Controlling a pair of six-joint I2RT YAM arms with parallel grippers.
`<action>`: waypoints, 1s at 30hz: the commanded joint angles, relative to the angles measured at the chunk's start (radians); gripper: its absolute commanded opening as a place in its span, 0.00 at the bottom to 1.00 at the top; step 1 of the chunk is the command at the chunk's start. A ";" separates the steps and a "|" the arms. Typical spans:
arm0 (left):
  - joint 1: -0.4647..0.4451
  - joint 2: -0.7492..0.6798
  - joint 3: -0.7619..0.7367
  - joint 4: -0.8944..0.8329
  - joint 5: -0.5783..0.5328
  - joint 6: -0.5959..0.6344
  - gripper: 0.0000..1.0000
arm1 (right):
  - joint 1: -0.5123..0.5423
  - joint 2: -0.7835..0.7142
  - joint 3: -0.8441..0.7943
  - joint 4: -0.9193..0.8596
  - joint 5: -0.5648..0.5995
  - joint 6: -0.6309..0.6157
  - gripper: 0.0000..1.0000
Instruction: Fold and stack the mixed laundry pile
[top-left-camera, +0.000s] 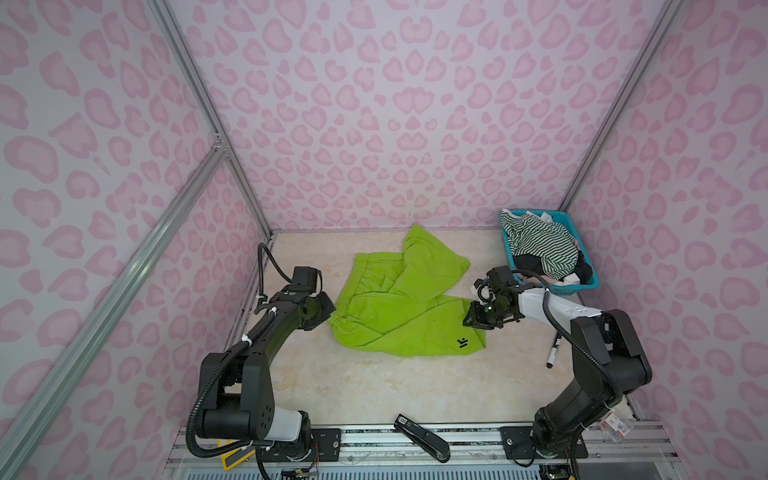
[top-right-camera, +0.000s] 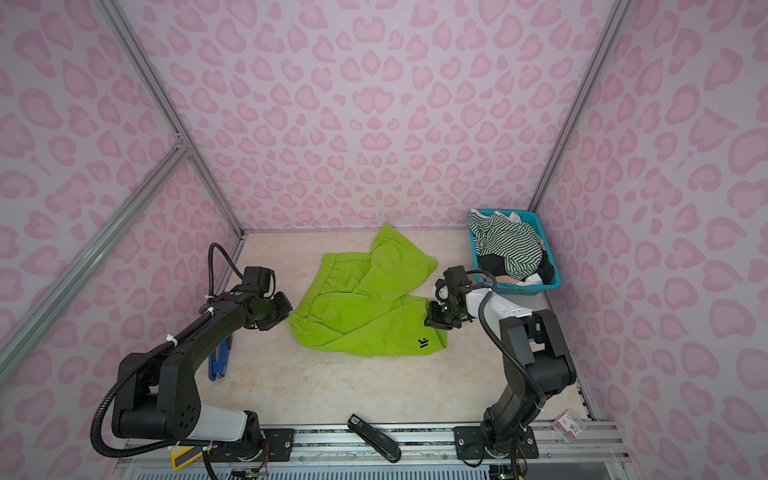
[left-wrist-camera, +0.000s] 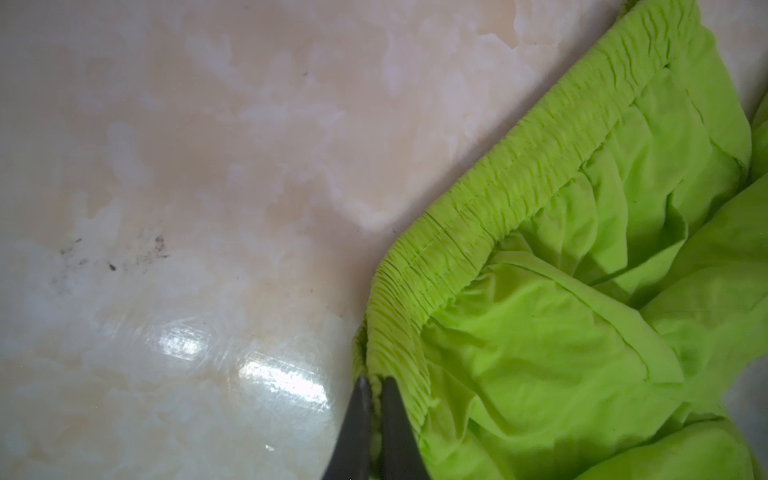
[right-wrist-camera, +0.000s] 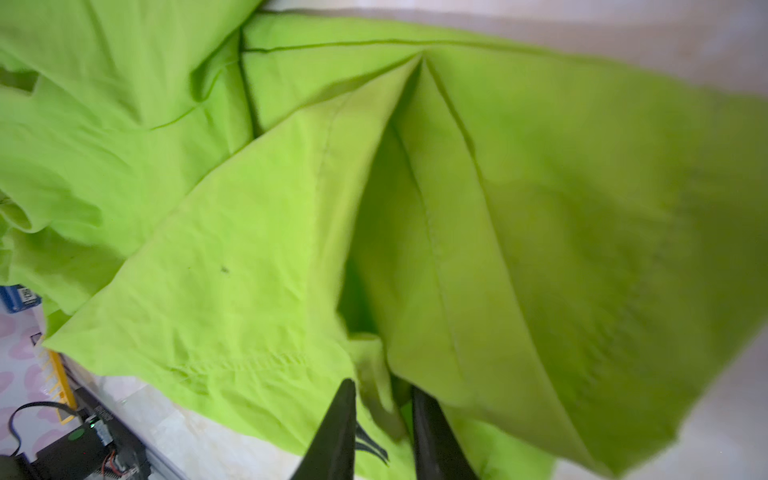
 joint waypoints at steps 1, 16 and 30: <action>0.001 -0.003 0.004 0.009 0.002 0.000 0.02 | 0.001 -0.028 -0.020 -0.033 -0.072 0.015 0.27; 0.002 -0.014 0.005 0.000 0.000 0.000 0.02 | 0.001 -0.069 -0.058 -0.032 -0.038 0.015 0.07; 0.051 -0.206 0.344 -0.324 0.056 0.090 0.02 | 0.002 -0.454 0.373 -0.370 0.127 -0.186 0.00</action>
